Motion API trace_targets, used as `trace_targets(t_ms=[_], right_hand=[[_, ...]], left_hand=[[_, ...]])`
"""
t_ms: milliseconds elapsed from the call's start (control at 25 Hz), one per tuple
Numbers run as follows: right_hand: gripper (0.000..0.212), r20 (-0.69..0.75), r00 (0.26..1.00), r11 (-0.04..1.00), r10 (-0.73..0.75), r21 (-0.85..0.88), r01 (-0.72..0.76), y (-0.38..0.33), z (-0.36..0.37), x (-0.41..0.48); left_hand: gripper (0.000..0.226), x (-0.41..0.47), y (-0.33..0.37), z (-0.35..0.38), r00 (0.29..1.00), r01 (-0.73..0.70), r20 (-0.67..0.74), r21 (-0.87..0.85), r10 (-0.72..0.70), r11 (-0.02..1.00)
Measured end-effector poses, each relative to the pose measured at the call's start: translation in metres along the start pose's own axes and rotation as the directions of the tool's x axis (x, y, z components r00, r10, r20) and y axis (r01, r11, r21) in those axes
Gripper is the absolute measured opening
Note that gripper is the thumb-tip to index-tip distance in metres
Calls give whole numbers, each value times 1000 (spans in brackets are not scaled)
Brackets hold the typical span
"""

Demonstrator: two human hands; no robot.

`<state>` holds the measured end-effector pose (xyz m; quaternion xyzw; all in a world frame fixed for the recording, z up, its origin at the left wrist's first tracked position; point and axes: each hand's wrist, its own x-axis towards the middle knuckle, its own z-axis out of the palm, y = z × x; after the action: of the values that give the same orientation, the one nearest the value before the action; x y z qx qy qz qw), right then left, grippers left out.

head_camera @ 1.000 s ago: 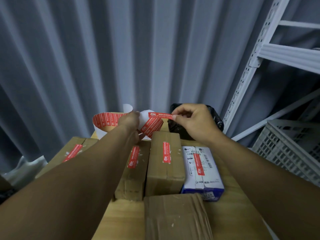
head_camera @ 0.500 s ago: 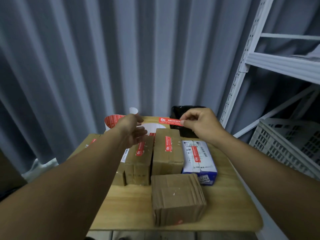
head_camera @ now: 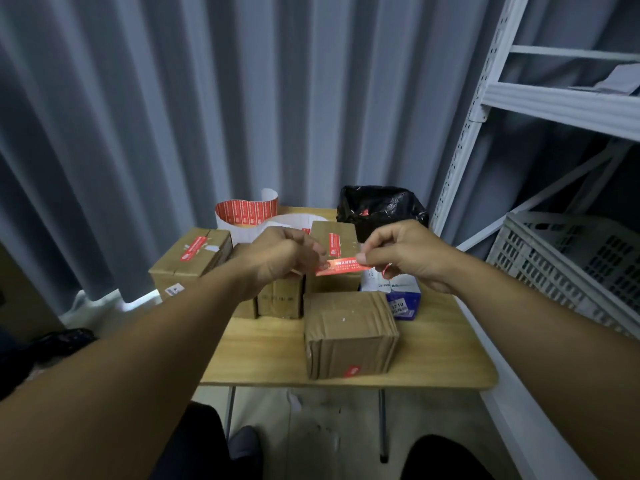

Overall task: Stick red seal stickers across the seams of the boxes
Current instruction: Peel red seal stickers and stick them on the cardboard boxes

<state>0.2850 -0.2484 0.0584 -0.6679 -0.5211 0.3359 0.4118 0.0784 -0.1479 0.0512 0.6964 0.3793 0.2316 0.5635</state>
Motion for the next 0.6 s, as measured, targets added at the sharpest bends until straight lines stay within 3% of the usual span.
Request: trace_targets(t_ms=[160, 400, 600], right_hand=[[13, 39, 998, 999, 48, -14, -48, 14, 8, -13], [19, -11, 993, 990, 121, -69, -121, 34, 16, -21], [17, -56, 991, 992, 118, -38, -120, 45, 20, -23]], left_hand=[[12, -16, -15, 11, 999, -14, 40, 92, 10, 996], [30, -14, -27, 17, 996, 43, 71, 31, -45, 999], [32, -9, -30, 22, 995, 35, 84, 105, -44, 994]])
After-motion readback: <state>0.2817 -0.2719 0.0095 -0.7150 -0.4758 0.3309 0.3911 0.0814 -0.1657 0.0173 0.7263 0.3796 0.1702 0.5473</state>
